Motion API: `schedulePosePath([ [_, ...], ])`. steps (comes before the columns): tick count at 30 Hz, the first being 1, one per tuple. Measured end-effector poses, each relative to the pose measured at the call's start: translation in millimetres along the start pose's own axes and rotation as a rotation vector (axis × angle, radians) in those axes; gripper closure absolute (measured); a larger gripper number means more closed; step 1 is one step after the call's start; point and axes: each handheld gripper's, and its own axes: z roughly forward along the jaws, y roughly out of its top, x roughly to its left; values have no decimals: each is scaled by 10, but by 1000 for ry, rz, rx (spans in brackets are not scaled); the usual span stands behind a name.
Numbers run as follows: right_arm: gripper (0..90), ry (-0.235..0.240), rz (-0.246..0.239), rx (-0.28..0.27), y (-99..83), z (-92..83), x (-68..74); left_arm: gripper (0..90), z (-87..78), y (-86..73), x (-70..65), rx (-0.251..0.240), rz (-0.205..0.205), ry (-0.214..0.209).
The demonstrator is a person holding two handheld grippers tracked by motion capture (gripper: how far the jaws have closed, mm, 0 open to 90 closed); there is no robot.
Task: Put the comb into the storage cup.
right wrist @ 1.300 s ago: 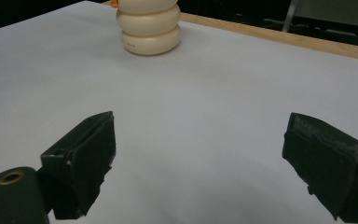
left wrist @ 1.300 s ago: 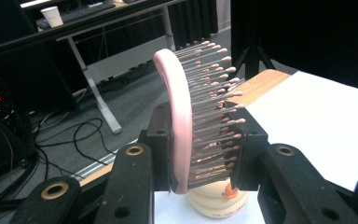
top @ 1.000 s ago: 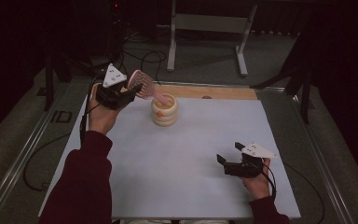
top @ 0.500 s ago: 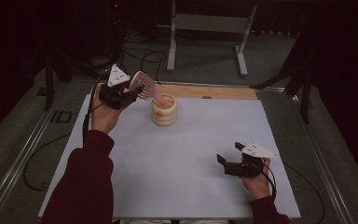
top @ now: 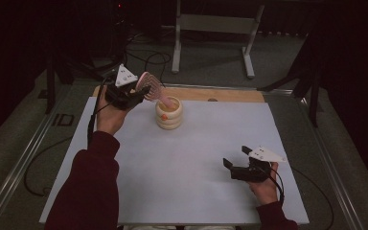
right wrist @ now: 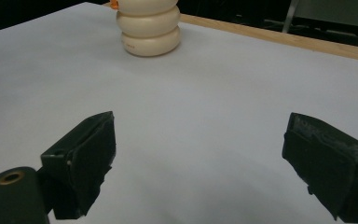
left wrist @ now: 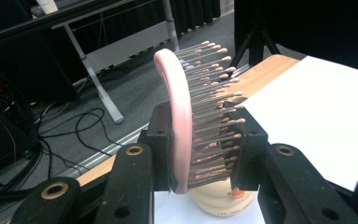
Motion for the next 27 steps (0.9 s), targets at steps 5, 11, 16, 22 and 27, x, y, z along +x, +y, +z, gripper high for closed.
schedulePosePath([
  [5, 97, -3, -1, -4, 1, -2, -5, 668, 21, 12, 5, 7, 1, 5],
  [11, 97, -3, -4, -6, 2, -3, -9, 668, 57, -2, 7, 23, 1, 9],
  [16, 97, -1, -2, -5, 2, -3, -8, 667, 91, -9, 11, 32, 0, 10],
  [22, 97, -1, 2, -6, 4, -9, -13, 668, 143, -23, 8, 46, -2, 10],
  [27, 97, -2, 3, -9, 3, -8, -14, 667, 189, -28, -3, 58, 4, 9],
])
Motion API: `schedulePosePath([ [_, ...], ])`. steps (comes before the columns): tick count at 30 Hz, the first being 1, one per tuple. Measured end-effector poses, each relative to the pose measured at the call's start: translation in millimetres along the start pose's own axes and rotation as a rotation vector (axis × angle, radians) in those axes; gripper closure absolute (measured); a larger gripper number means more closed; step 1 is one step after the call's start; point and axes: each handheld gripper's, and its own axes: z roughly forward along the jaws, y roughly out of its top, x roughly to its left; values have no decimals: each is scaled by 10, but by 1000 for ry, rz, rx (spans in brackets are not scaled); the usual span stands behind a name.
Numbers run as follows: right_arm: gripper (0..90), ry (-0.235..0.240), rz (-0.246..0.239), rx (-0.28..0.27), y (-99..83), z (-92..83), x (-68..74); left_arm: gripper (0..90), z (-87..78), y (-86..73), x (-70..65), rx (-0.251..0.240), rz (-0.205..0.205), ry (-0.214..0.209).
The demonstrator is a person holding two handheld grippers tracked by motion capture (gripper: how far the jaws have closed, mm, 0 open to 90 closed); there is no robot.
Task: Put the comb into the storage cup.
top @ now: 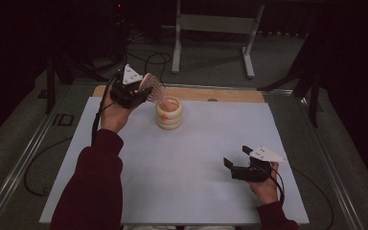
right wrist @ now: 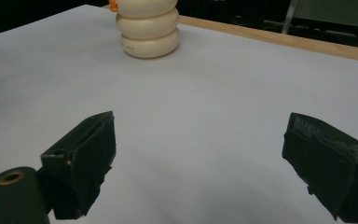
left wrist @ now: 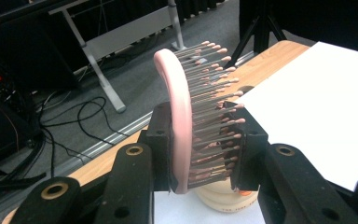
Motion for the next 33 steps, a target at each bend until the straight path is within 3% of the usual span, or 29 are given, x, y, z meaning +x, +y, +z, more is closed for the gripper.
schedulePosePath([
  [33, 95, 6, 6, -22, 8, -31, -31, 667, 166, -29, -59, 41, 7, 5],
])
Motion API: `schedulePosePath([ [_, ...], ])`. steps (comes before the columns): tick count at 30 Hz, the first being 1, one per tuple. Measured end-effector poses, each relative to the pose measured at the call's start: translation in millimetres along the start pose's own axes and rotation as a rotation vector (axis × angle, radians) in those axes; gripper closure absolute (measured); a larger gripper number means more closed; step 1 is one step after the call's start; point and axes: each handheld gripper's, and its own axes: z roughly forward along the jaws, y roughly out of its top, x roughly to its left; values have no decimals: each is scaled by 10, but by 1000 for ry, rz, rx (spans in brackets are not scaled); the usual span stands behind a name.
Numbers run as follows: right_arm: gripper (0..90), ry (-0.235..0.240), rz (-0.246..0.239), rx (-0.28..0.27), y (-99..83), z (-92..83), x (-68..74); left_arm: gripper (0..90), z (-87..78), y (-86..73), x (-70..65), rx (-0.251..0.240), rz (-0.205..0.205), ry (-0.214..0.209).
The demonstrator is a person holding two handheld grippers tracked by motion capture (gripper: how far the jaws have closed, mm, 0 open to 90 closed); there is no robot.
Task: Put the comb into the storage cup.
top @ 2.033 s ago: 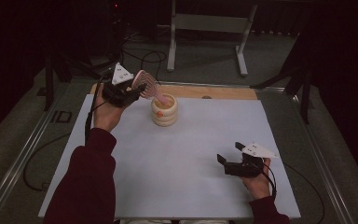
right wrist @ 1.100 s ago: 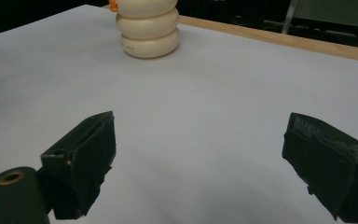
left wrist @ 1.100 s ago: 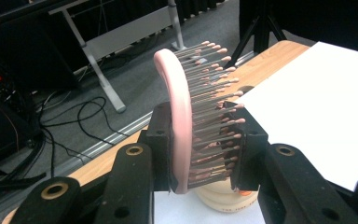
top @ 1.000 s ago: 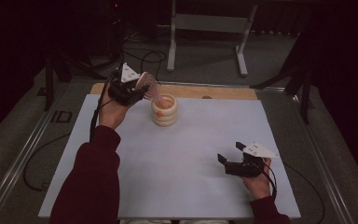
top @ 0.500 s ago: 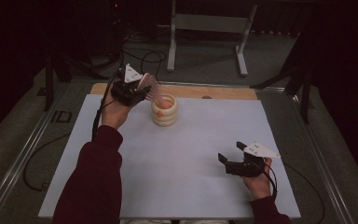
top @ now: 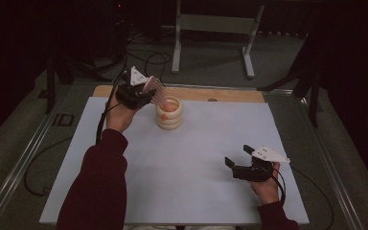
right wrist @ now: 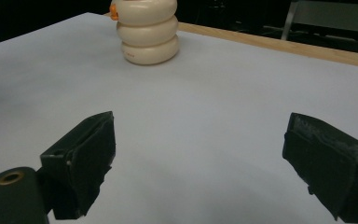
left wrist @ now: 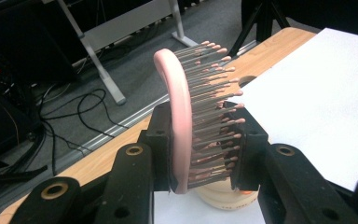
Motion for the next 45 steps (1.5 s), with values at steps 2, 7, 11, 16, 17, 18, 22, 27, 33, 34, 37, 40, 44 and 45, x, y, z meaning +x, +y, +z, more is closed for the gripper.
schedulePosePath([
  [2, 95, 0, 0, 0, -1, 1, -2, 667, 10, -1, -4, 4, -2, -3],
  [7, 95, -1, 1, 0, -1, 1, -5, 666, 48, -13, -16, 21, 0, -6],
  [11, 96, -2, 0, -1, -2, 2, -7, 666, 72, -20, -15, 23, -6, -6],
  [16, 96, -6, 3, 0, -6, 1, -16, 666, 102, -23, -26, 26, -7, -7],
  [17, 96, -6, 4, 1, -6, -1, -20, 666, 108, -24, -28, 27, -7, -7],
  [18, 96, -7, 4, 1, -6, -2, -21, 666, 117, -26, -31, 27, -8, -8],
  [22, 95, -8, 2, 3, -9, -3, -28, 666, 143, -29, -45, 29, -10, -9],
  [27, 96, -11, 8, 4, -11, -5, -35, 666, 156, -25, -54, 29, -9, -10],
  [33, 96, -13, 7, 6, -12, -2, -30, 665, 171, -27, -57, 36, -5, -9],
  [34, 96, -20, 8, 10, -14, 2, -28, 665, 172, -26, -56, 37, -7, -10],
  [37, 96, -21, 12, 11, -16, 2, -31, 665, 179, -27, -58, 38, -8, -7],
  [40, 96, -23, 8, 12, -16, 7, -34, 665, 190, -16, -68, 47, 0, -10],
  [44, 96, -24, 12, 10, -16, 3, -39, 665, 204, -3, -89, 44, 4, -10],
  [45, 96, -26, 12, 7, -17, 0, -44, 665, 214, 3, -99, 44, 5, -10],
])
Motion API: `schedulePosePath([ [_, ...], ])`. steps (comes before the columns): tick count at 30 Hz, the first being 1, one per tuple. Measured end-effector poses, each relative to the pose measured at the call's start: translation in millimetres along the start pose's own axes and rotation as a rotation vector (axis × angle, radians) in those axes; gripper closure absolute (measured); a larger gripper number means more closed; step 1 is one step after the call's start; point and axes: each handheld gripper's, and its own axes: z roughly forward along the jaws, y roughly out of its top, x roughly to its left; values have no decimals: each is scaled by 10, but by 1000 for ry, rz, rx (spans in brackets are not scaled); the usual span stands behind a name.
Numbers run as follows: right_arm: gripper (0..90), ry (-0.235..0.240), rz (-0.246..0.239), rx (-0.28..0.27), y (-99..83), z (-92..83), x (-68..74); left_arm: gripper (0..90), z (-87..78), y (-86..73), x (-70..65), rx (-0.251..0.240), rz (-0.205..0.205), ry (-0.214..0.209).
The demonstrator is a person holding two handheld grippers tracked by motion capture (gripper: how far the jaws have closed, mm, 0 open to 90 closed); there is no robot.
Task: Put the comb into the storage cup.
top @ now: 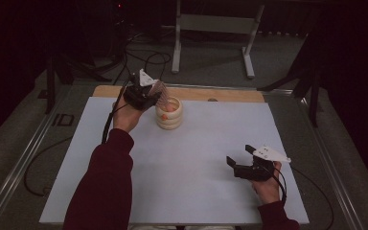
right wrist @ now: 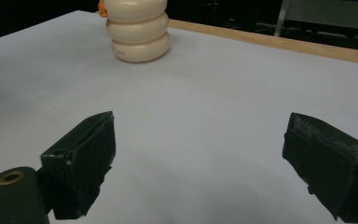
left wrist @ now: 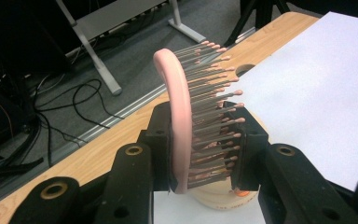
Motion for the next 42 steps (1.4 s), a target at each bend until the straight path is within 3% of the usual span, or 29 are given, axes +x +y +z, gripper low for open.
schedulePosePath([
  [17, 96, -1, -3, -1, 1, -2, -9, 665, 86, -16, -45, 31, 7, 7],
  [42, 96, 0, 1, -6, 2, -13, 1, 658, 105, -83, -32, 37, -49, 3],
])
